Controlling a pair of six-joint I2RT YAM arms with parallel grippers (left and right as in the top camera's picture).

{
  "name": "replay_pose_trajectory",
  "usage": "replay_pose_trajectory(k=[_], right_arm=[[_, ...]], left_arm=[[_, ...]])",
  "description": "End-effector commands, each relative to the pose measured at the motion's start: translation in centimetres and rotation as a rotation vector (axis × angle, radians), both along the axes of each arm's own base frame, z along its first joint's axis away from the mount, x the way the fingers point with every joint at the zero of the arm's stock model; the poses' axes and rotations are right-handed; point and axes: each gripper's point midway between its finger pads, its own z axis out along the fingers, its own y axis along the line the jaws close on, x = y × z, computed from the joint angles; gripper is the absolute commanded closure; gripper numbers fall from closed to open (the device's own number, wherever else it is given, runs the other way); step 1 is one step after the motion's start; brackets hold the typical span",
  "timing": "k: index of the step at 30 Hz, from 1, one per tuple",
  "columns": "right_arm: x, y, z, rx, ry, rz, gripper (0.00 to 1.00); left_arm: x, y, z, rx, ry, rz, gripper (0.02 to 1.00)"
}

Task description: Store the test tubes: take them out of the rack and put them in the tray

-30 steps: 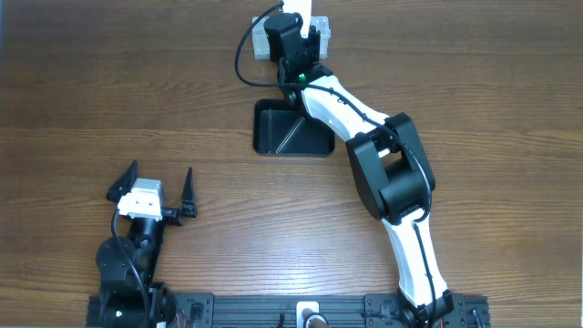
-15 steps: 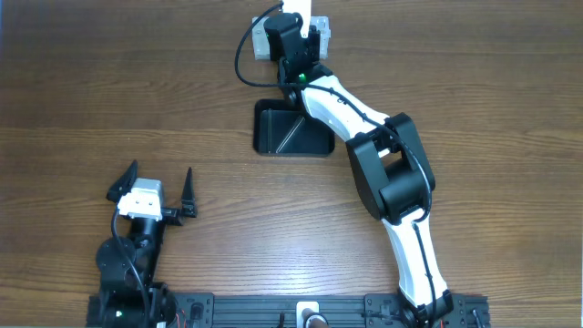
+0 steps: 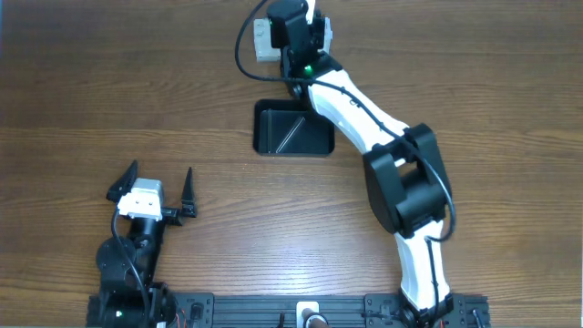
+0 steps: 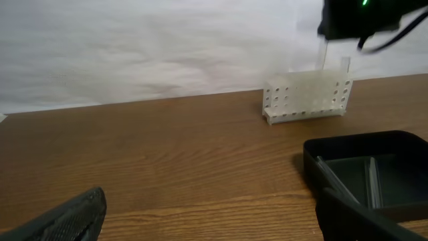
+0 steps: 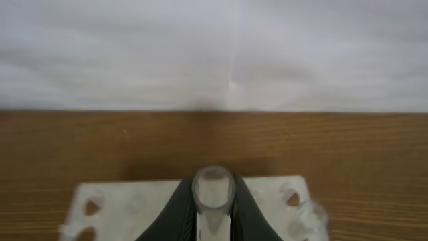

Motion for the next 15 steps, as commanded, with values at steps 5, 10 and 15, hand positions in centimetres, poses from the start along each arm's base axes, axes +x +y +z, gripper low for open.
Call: replay_pose_trajectory(k=[5,10,15], right_arm=[[-3.0,-2.0,11.8,0.042,-0.129,-0.009,0.928],[-6.1,-1.6,12.5,0.061,-0.02,0.079,0.956],[-8.8,-0.7,8.8,0.1,0.191,0.168,0.963]], left_arm=[[0.0,-0.1,-0.1,0.009,-0.003,-0.004,0.018],[0.0,-0.1,-0.1,0.009,-0.003,-0.004,0.018],[0.0,-0.1,-0.1,0.009,-0.003,-0.004,0.018]])
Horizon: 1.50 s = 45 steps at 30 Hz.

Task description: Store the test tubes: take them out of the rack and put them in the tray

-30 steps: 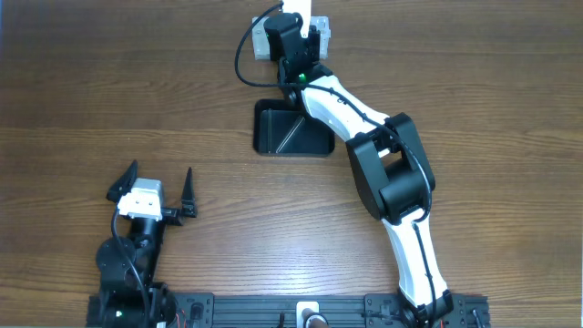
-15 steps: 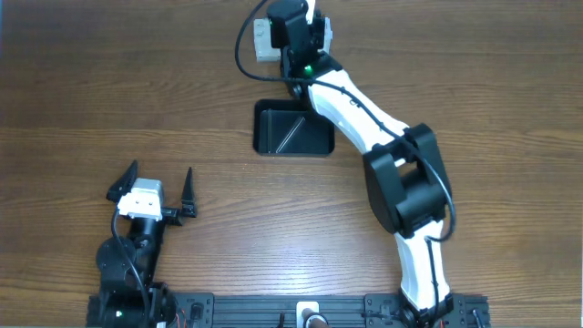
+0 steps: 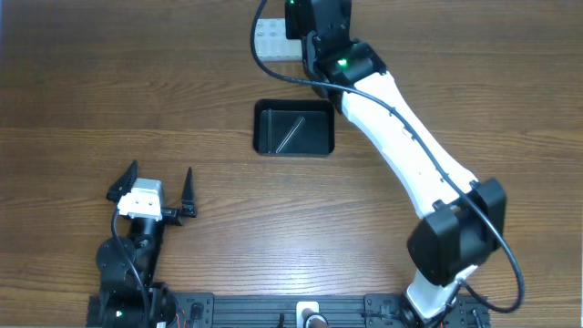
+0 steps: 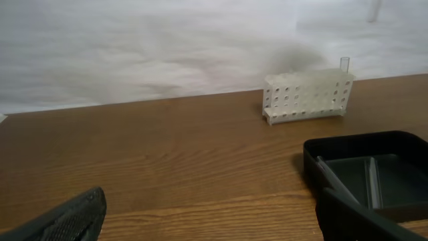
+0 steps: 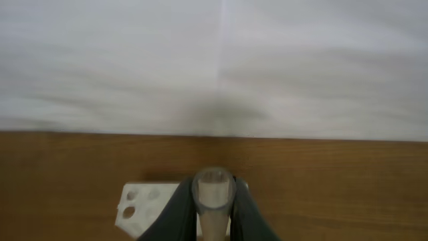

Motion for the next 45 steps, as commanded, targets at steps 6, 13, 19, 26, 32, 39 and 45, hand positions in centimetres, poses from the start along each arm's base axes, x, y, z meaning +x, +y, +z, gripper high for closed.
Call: replay_pose_trajectory(k=[6,13,19,26,32,39,45], right_arm=[[-4.2,2.9,-7.2,0.117,0.357,0.146,0.952],[-4.9,5.1,-14.6,0.131,0.55,0.203,0.947],[-5.9,5.3,-19.5,0.102,0.672,0.175,0.954],[-6.6,5.2,-22.7,0.071,0.742,0.164,0.919],[-7.1,5.2,-22.9,0.061,0.761,0.163,0.917],[-8.1,4.8,-23.4,0.04,0.805,0.157,0.915],[-8.8,4.8,-23.5,0.048,0.83,0.133,0.886]], left_arm=[[0.0,-0.1,-0.1,0.009,-0.002,-0.004,0.02],[0.0,-0.1,-0.1,0.009,-0.002,-0.004,0.018],[0.0,-0.1,-0.1,0.009,-0.002,-0.004,0.018],[0.0,-0.1,-0.1,0.009,-0.002,-0.004,0.018],[0.0,-0.1,-0.1,0.009,-0.002,-0.004,0.02],[0.0,-0.1,-0.1,0.009,-0.002,-0.004,0.02],[0.0,-0.1,-0.1,0.009,-0.002,-0.004,0.018]])
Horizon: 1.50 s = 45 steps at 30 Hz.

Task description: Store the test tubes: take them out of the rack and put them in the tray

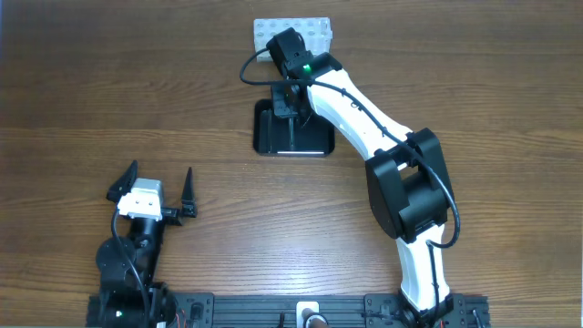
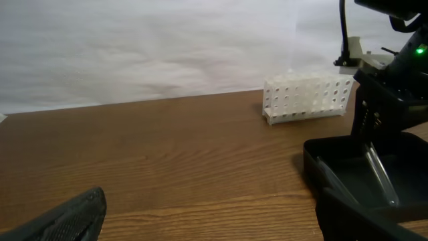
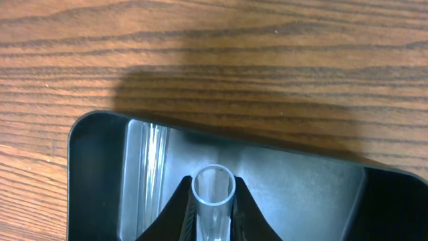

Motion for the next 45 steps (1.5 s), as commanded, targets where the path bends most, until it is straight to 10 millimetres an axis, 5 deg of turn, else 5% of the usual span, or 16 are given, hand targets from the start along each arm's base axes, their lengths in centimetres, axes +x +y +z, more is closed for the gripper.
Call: replay_pose_trajectory(k=[1,15,21,26,30,35,45], right_arm=[[-0.3,0.6,-0.3,0.006,0.016,-0.012,0.884],[-0.6,0.7,0.4,0.012,0.01,-0.004,0.632],[0.2,0.5,5.8,0.038,-0.112,0.027,0.623],[4.4,-3.9,13.7,-0.014,-0.403,-0.082,0.566],[7.7,-5.7,16.8,-0.039,-0.569,-0.068,0.476],[11.3,-6.2,16.3,-0.093,-0.675,-0.004,0.391],[16.0,-5.8,9.5,-0.108,-0.715,-0.039,0.356]], left_arm=[[0.0,-0.1,-0.1,0.009,-0.002,-0.004,0.018],[0.0,-0.1,-0.1,0.009,-0.002,-0.004,0.018],[0.0,-0.1,-0.1,0.009,-0.002,-0.004,0.02],[0.0,-0.1,-0.1,0.009,-0.002,-0.004,0.018],[0.0,-0.1,-0.1,0.009,-0.002,-0.004,0.018],[0.0,-0.1,-0.1,0.009,-0.002,-0.004,0.018],[0.0,-0.1,-0.1,0.009,-0.002,-0.004,0.018]])
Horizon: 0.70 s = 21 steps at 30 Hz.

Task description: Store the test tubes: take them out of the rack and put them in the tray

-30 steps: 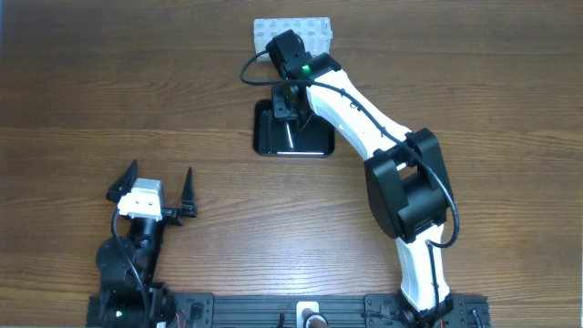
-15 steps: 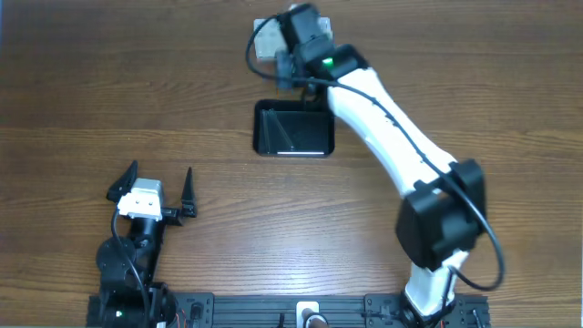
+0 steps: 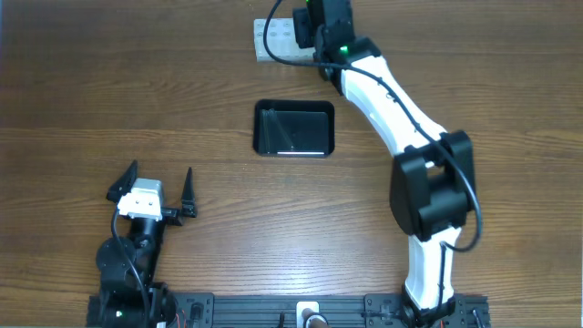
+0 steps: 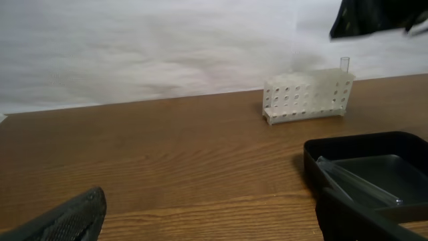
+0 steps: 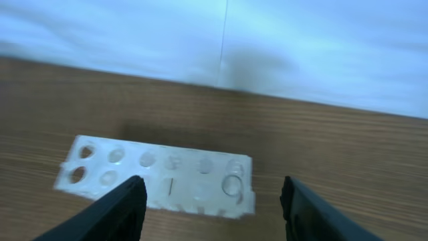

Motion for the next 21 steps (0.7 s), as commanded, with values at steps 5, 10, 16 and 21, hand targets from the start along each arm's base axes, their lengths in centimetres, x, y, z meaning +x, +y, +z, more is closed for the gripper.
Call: replay_pose_trajectory(k=[5,10,16,21], right_arm=[[2.2,-1.8,-4.7,-0.041,0.009,-0.067,0.364],[2.5,-2.5,-5.6,-0.045,0.018,-0.079,0.373],[2.8,-2.5,-6.9,-0.049,0.025,-0.086,0.389],[2.8,-2.8,-7.1,-0.053,0.023,-0.106,0.448]], left_arm=[[0.0,-0.1,-0.1,0.009,-0.002,-0.004,0.018],[0.0,-0.1,-0.1,0.009,-0.002,-0.004,0.018],[0.0,-0.1,-0.1,0.009,-0.002,-0.004,0.018],[0.0,-0.1,-0.1,0.009,-0.002,-0.004,0.02]])
